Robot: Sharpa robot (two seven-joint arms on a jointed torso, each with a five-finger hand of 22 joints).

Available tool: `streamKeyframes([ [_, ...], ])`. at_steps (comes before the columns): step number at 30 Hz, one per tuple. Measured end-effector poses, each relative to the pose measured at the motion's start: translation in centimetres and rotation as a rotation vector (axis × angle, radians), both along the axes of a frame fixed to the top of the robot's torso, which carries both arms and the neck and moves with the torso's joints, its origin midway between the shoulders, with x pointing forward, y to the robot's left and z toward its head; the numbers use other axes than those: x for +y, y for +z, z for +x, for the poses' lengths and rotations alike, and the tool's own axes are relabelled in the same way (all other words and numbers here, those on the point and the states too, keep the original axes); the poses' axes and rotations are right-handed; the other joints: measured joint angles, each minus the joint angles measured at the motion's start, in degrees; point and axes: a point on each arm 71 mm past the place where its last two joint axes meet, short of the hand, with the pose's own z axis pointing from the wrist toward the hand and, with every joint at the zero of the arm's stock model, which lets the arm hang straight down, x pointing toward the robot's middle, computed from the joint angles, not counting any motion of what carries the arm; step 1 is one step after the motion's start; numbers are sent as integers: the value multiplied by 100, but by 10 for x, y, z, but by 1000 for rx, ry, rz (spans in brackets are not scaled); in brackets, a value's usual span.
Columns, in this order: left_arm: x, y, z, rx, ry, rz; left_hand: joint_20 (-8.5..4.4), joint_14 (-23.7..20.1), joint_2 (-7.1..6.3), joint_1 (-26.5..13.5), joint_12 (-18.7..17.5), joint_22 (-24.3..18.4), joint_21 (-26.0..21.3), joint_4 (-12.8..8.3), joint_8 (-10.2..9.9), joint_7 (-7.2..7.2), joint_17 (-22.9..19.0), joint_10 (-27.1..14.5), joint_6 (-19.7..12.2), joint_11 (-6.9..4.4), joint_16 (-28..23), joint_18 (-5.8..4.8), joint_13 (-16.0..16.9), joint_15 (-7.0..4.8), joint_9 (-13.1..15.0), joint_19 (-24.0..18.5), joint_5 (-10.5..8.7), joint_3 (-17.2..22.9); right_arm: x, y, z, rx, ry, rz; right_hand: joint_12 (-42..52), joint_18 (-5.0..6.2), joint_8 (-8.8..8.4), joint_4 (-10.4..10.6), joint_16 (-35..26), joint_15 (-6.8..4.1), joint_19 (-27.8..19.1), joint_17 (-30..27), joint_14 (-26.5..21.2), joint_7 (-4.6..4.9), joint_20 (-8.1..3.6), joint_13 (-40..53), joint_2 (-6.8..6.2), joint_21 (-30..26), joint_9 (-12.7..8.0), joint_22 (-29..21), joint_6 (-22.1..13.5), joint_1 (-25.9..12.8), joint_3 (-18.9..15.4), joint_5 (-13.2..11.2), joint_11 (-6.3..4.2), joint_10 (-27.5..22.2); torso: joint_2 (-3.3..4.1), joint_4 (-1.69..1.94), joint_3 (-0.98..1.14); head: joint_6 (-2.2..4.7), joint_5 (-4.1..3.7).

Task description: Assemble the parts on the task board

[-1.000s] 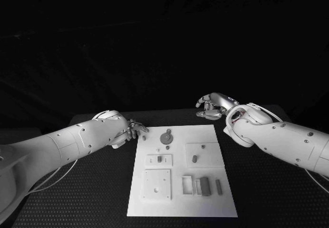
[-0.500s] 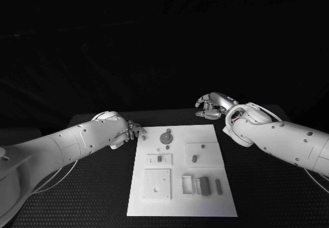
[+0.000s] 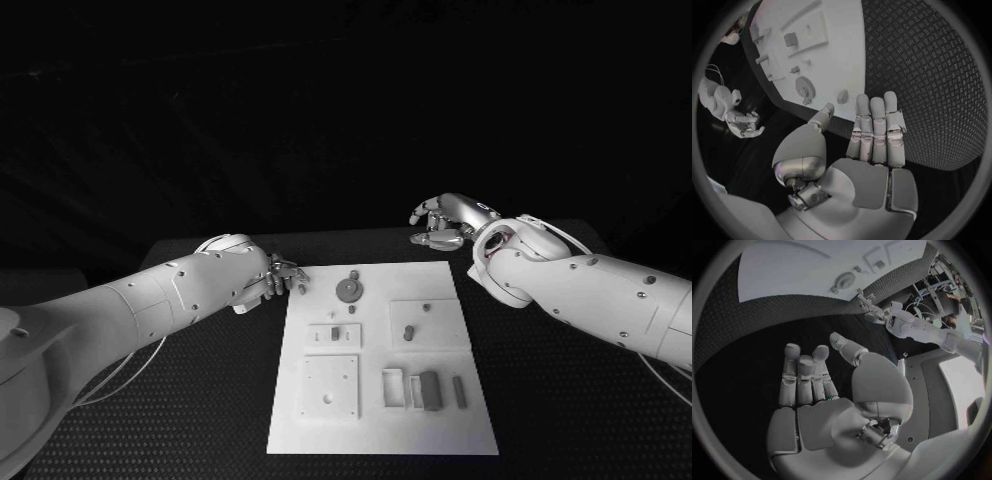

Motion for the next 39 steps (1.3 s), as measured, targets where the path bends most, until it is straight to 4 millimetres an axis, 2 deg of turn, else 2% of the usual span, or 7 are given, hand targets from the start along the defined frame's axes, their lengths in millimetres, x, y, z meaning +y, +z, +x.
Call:
streamKeyframes([
  [11,-8,-3,-1,16,-21,-10,0,0,92,92,23,32,0,-142,23,-6,-25,0,-6,0,26,0,-1,0,-13,0,0,1,2,0,0,2,5,6,-223,1,-84,0,-276,70,-175,-142,-112,0,92,-238,-6,-198,-12,0,0,6,0,0,0,0,1,0,2,-8,-1],
  [17,-7,-5,-1,25,-18,-14,0,0,105,106,23,41,-23,-191,23,-7,-36,-20,-6,21,26,0,-1,0,-21,0,0,3,0,0,1,5,2,16,-822,1,-216,6,-1141,285,-692,-528,-467,62,319,-745,-6,-820,-27,-229,-62,6,91,0,4,-4,2,-2,3,-19,-5],
  [21,-6,-5,-1,28,-16,-15,0,0,105,106,23,41,-23,-191,22,-7,-41,-20,-6,21,26,0,-1,0,-21,0,0,3,1,-1,2,9,4,26,-1403,1,-240,-31,-2062,447,-1007,-894,-602,179,498,-1257,-6,-1363,-40,-518,-178,6,128,0,217,-221,3,-2,3,-21,-7],
  [22,-6,-5,-1,29,-17,-16,0,0,105,106,23,41,-23,-191,22,-7,-42,-20,-6,21,26,0,-1,0,-21,0,0,3,1,-1,2,11,5,29,-1604,1,-235,-32,-2386,513,-1065,-1002,-567,379,552,-1437,-7,-1517,-40,-600,35,7,129,0,445,-838,2,-1,3,-21,-8],
  [24,-6,-6,-1,30,-17,-17,0,0,105,106,23,41,-23,-223,22,-7,-42,-20,-6,21,26,0,-1,0,-21,0,0,3,1,-1,2,12,6,33,-1849,1,-236,-40,-2869,569,-1232,-1128,-491,468,632,-1695,-21,-1760,-40,-711,56,21,137,0,546,-940,2,2,3,-24,-10],
  [31,-7,-6,-1,31,-20,-20,0,0,159,143,23,47,-23,-238,22,-7,-53,-20,-6,21,27,0,-2,0,-26,0,0,17,2,-1,2,19,10,45,-2204,-89,-169,-64,-4369,883,-1868,-1481,-490,514,823,-2203,-21,-2392,-68,-888,52,21,112,0,632,-837,1,3,2,-25,-11],
  [39,-7,-6,-1,33,-20,-24,0,0,325,213,44,75,-46,-379,44,-7,-80,-20,-6,20,62,0,-9,0,-41,0,45,49,1,-2,3,29,12,53,-2382,-180,-167,-63,-4954,988,-2191,-1483,-512,511,935,-2468,10,-2819,-114,-1039,42,51,112,0,652,-816,1,2,1,-25,-9],
])
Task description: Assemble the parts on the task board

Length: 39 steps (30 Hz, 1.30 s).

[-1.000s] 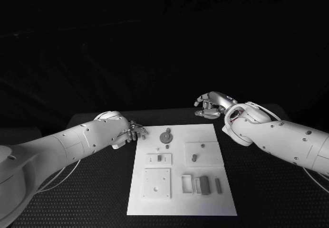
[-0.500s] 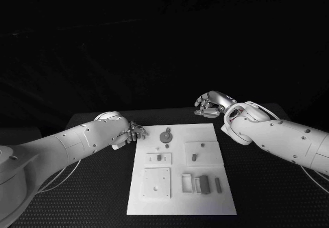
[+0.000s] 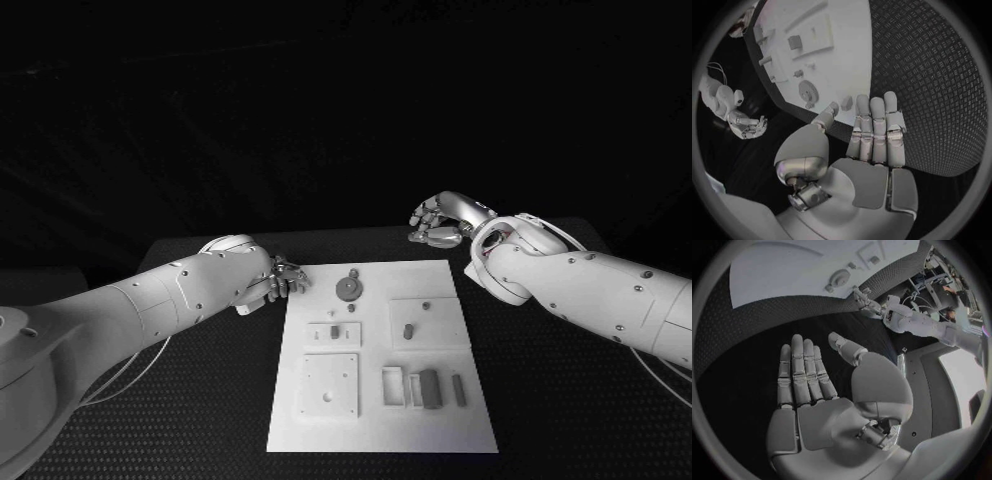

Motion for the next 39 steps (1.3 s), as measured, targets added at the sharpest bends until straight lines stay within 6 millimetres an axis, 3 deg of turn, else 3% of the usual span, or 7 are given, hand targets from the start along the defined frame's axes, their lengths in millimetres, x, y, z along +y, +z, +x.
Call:
streamKeyframes([
  [4,0,0,0,1,-1,-1,31,0,-57,137,0,19,-25,89,0,0,-43,0,0,0,23,0,-22,0,-18,32,-211,359,1,-1,1,6,2,5,-151,-181,0,-16,-307,111,-490,-21,-111,19,82,-158,17,-419,-31,-130,-35,-17,-17,0,25,-25,0,1,-1,0,-2],
  [11,-1,0,0,4,-3,-6,31,0,6,210,0,44,-25,88,24,0,-61,0,0,0,23,0,-28,0,-21,32,-213,498,1,-1,2,19,3,14,-301,-184,0,9,-544,197,-678,-29,-197,35,108,-312,39,-594,-60,-107,-76,6,-42,0,54,-13,-1,5,-1,-8,0],
  [17,-2,-1,0,7,-6,-10,31,-21,58,274,18,65,-25,37,24,0,-68,0,0,0,46,0,-30,21,-25,31,-213,549,1,-3,2,37,5,13,-633,-358,-55,33,-881,393,-911,-95,-500,111,118,-583,38,-748,-164,18,-254,6,-97,0,175,-134,-1,1,1,-13,8],
  [29,-1,-1,0,9,-2,-32,30,-21,315,631,45,140,-46,-119,138,-27,-110,13,73,-13,95,0,-45,21,-24,74,-213,736,0,-5,3,58,6,7,-702,-357,-55,49,-936,417,-952,-94,-523,130,118,-684,38,-779,-208,101,-274,7,-113,0,195,-113,-2,1,1,-19,7],
  [31,-1,-1,0,8,5,-44,20,-8,360,734,80,163,-46,-185,189,-55,-119,43,181,-43,112,0,-46,8,-24,126,-82,802,0,-5,3,58,6,7,-702,-357,-55,49,-936,413,-972,-89,-519,130,99,-702,38,-779,-219,124,-274,7,-113,0,210,-98,-2,2,1,-19,6],
  [34,2,-1,-1,5,18,-64,-10,22,288,893,85,167,-45,-174,276,-95,-150,85,303,-84,136,0,-48,-22,-23,156,-144,1033,0,-5,3,59,6,6,-727,-357,-55,49,-908,324,-972,-53,-428,130,99,-731,38,-779,-229,150,-273,7,-113,0,215,-93,-2,2,1,-19,7],
  [39,6,0,-2,-1,36,-95,-4,34,293,935,112,167,-46,-164,312,-130,-167,106,358,-104,139,0,-52,-32,-23,189,-176,1129,-2,-5,4,61,2,7,-727,-356,-54,49,-908,328,-910,-42,-398,130,84,-763,61,-779,-241,170,-273,30,-112,0,215,-93,-3,1,1,-19,15],
])
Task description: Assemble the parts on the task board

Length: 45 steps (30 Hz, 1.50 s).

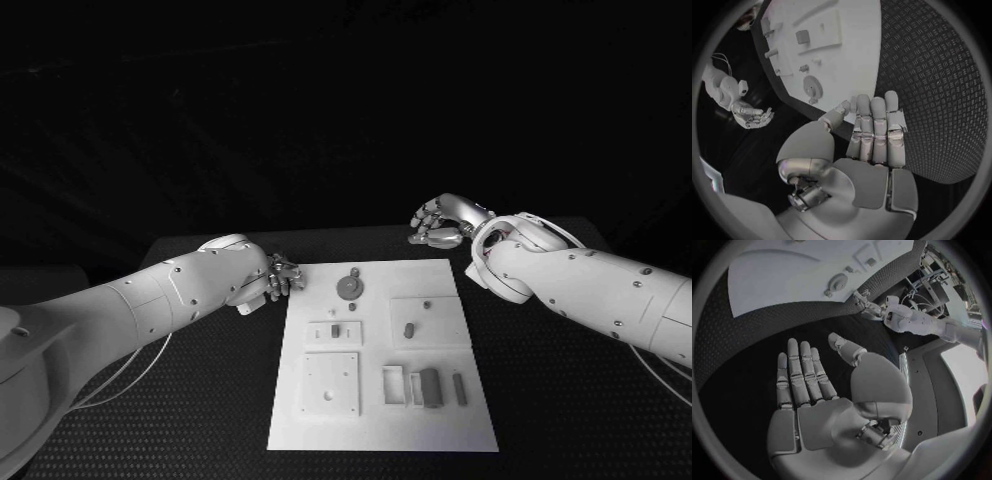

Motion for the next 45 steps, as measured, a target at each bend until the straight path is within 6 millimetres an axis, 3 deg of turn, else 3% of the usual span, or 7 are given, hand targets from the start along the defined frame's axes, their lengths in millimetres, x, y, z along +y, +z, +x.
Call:
streamKeyframes([
  [8,5,2,-9,-19,26,-62,-29,60,-15,30,40,-1,0,-26,0,-13,-7,29,53,-10,62,0,14,-19,-4,71,-5,25,-7,-1,2,4,-15,-1,-36,0,0,16,22,-53,145,34,123,0,-6,-50,0,0,-15,6,0,0,-16,0,9,53,-4,3,1,8,3],
  [19,-7,10,-46,-34,-7,-170,-75,123,-38,53,151,-2,39,-49,0,-23,-7,65,104,-27,150,-1,55,-79,-9,157,-27,48,-12,-1,2,12,-14,6,-71,0,19,16,-19,-53,129,34,123,-1,5,-106,0,-104,-43,7,1,0,-16,0,9,52,-12,3,4,13,19],
  [25,-15,8,-65,-33,-25,-201,-71,143,-60,75,186,-2,47,-49,0,-39,-7,80,122,-39,194,-1,68,-82,-49,193,-48,48,-15,-2,3,19,-16,11,-316,1,34,32,-306,76,-23,-83,-192,-23,16,-269,0,-204,-99,126,-21,0,-32,0,38,65,-8,8,1,14,20],
  [26,-16,6,-68,-31,-27,-202,-80,153,-60,75,189,-2,47,-49,0,-41,-7,83,124,-41,196,0,73,-92,-51,202,-48,48,-16,-2,4,21,-17,12,-396,-9,34,42,-389,107,-58,-129,-316,-22,22,-312,0,-232,-114,138,-75,0,-42,0,73,2,-7,8,0,12,20],
  [27,-17,3,-73,-29,-30,-200,-90,162,-60,75,189,-2,50,-49,0,-43,-7,96,126,-53,199,-1,74,-100,-54,212,-48,48,-17,-3,4,25,-18,16,-522,-94,14,50,-486,164,-111,-189,-460,-25,15,-387,0,-259,-143,171,-148,0,-44,0,118,-58,-7,8,0,10,20],
  [33,-21,-4,-86,-23,-38,-173,-113,198,-90,105,239,-3,94,-73,0,-51,-7,112,155,-52,238,-1,88,-118,-56,235,8,71,-18,-3,4,36,-19,36,-821,-95,-33,113,-655,280,-206,-348,-705,-54,15,-556,0,-320,-207,284,-293,0,-30,0,174,-114,-2,8,-2,5,31],
  [45,-22,-14,-97,1,-46,-125,-131,255,-90,105,278,-3,116,-73,0,-32,-6,157,216,-68,282,-1,107,-132,-107,295,26,69,-17,-3,4,46,-17,51,-932,-95,-33,113,-656,281,-206,-416,-707,-54,15,-603,0,-320,-226,364,-293,0,-29,0,205,-39,3,4,-3,-34,43],
])
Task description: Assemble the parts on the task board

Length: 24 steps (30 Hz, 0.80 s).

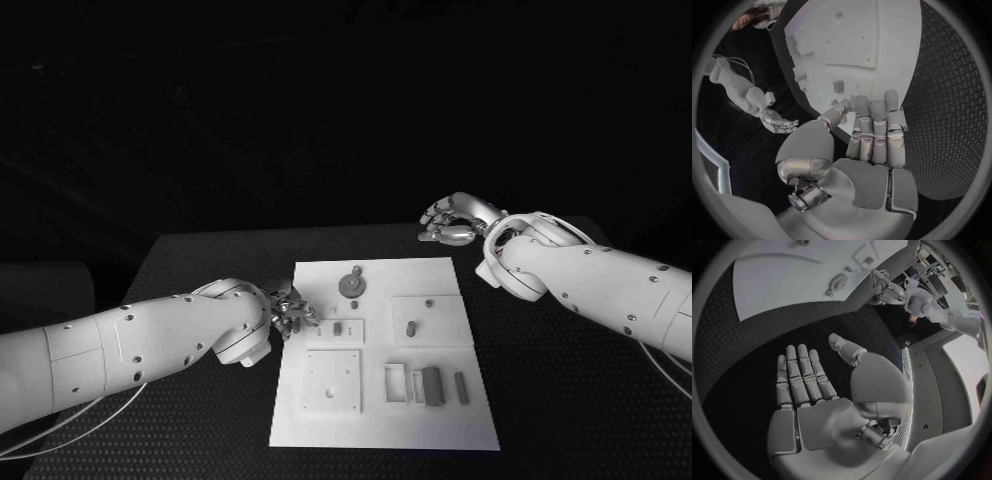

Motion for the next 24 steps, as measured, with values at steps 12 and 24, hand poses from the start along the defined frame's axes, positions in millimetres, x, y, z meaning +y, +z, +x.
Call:
streamKeyframes([
  [12,-2,-11,-6,12,-3,19,-28,31,-41,-41,55,0,43,9,0,-24,0,30,27,-12,27,0,18,-27,0,30,-9,-24,1,0,-1,2,3,4,-102,1,0,15,30,63,0,-27,64,0,0,-9,0,-23,-25,60,0,0,-16,0,9,51,2,-8,7,-14,6],
  [24,-5,-12,-6,-1,-11,31,-19,40,-79,-80,55,-1,44,33,0,-41,0,58,42,-22,49,0,24,-19,0,39,-29,-13,1,0,-1,3,4,5,-125,2,0,15,30,63,0,-40,64,0,0,-8,-23,-45,-35,73,0,23,-16,0,9,51,3,-10,10,-25,-10],
])
